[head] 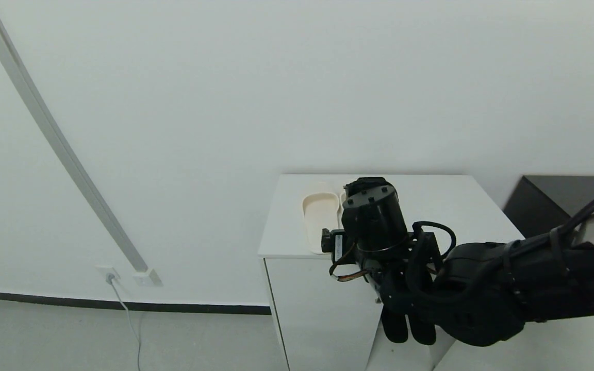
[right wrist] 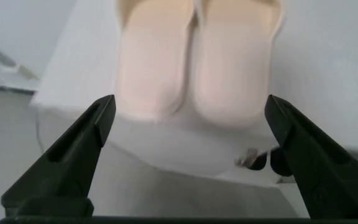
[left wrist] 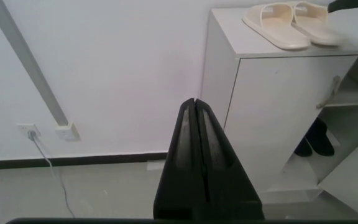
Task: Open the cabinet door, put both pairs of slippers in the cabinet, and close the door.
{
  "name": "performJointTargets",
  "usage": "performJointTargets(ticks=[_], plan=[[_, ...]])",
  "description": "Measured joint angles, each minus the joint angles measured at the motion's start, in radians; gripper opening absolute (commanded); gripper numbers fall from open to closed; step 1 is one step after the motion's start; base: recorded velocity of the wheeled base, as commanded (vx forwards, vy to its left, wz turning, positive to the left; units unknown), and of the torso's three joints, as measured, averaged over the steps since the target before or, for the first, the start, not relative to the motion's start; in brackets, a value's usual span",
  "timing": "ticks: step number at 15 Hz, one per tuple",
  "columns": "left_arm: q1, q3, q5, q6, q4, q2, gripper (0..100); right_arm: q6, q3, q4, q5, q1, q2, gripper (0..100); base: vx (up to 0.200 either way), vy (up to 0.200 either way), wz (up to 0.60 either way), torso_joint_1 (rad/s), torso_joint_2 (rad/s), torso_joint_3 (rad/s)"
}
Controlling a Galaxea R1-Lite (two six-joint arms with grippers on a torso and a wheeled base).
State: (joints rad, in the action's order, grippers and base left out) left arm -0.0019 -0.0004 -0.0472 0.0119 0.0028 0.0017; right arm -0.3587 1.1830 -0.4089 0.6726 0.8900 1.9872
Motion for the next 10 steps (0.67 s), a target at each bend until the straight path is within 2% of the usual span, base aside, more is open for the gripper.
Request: performJointTargets(ticks=[2,6,10], plan=[[0.001,0.0,0.0,0.0,0.0,0.0,0,0.001,-0.007,-0.031,0.002,0.003,0.03,100,0.2,0.0,0.0,0.01,0.0,0.005],[0.001,0.0,0.001,0.0,0.0,0.0,0,0.033,-0.004,-0.164,0.007,-0.02,0.119,100,0.0,0.0,0.0,0.0,0.0,0.0],[0.0,0.0,0.001,-0.001,0.0,0.0,0,0.13,0.029,-0.317,0.003,-0.058,0.212,100,0.0,0.0,0.0,0.0,0.0,0.0]])
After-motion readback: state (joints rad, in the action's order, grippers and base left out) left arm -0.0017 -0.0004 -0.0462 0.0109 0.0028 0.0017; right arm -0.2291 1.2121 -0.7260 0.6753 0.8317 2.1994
